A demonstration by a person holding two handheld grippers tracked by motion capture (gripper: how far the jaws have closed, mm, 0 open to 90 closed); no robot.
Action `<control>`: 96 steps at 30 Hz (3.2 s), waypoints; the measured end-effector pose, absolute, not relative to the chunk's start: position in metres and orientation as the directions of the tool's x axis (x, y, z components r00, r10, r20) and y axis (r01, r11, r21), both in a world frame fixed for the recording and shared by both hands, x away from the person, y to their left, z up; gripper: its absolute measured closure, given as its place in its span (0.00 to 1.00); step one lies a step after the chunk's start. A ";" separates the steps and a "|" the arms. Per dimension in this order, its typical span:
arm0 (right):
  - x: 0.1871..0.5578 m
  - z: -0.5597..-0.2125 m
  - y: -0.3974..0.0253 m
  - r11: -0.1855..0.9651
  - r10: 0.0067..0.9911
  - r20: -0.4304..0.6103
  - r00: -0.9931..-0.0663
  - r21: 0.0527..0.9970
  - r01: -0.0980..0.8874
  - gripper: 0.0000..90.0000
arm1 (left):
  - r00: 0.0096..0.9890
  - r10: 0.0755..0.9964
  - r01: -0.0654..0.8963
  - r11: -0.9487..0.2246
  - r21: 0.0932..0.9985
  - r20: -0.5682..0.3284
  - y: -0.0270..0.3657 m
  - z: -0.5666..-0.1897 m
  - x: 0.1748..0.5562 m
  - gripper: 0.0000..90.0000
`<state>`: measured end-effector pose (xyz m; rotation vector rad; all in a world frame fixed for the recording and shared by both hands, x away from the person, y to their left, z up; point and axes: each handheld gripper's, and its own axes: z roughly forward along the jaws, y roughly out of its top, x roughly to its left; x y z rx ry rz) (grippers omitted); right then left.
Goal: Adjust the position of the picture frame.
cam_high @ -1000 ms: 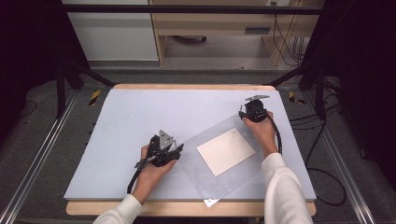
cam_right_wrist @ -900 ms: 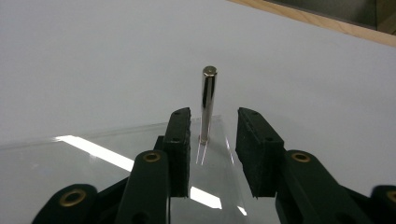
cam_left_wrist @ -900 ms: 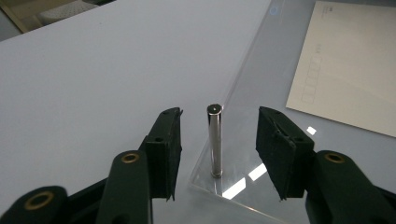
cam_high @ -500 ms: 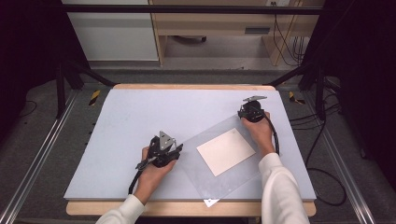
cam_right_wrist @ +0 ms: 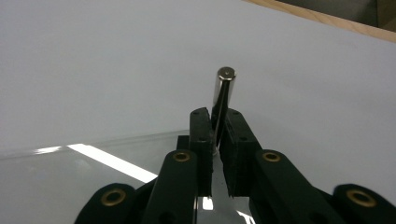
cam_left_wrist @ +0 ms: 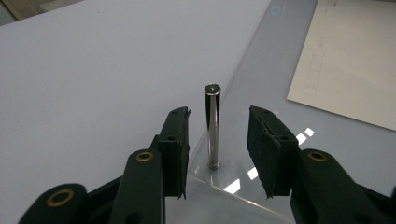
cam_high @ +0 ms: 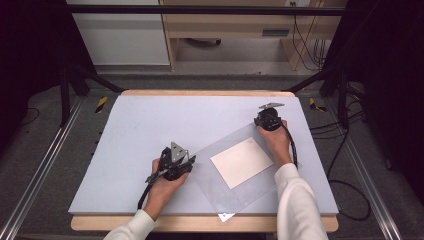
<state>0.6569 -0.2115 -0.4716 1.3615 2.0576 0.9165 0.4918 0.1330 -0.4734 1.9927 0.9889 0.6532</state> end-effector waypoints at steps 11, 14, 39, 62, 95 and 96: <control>0.657 -0.472 -0.212 0.267 0.927 -0.037 -0.374 0.765 0.586 0.95 | 0.555 0.829 0.429 -0.362 0.827 0.075 0.135 -0.477 0.495 0.79; 0.657 -0.472 -0.212 0.266 0.927 -0.036 -0.374 0.766 0.586 0.95 | 0.554 0.829 0.430 -0.360 0.828 0.073 0.136 -0.478 0.496 0.82; 0.658 -0.472 -0.211 0.258 0.928 -0.028 -0.370 0.767 0.588 0.95 | 0.570 0.820 0.438 -0.357 0.825 0.052 0.136 -0.478 0.498 0.94; 0.644 -0.422 -0.201 0.332 0.916 -0.085 -0.392 0.709 0.623 0.96 | 0.579 0.813 0.505 -0.298 0.810 -0.062 0.156 -0.447 0.508 0.91; 0.556 -0.394 -0.156 0.315 0.925 -0.077 -0.371 0.702 0.639 0.96 | 0.719 0.695 0.489 -0.500 0.715 -0.006 0.235 -0.390 0.543 0.91; 0.557 -0.395 -0.156 0.312 0.927 -0.075 -0.368 0.700 0.642 0.96 | 0.716 0.698 0.495 -0.496 0.714 -0.011 0.235 -0.391 0.547 0.91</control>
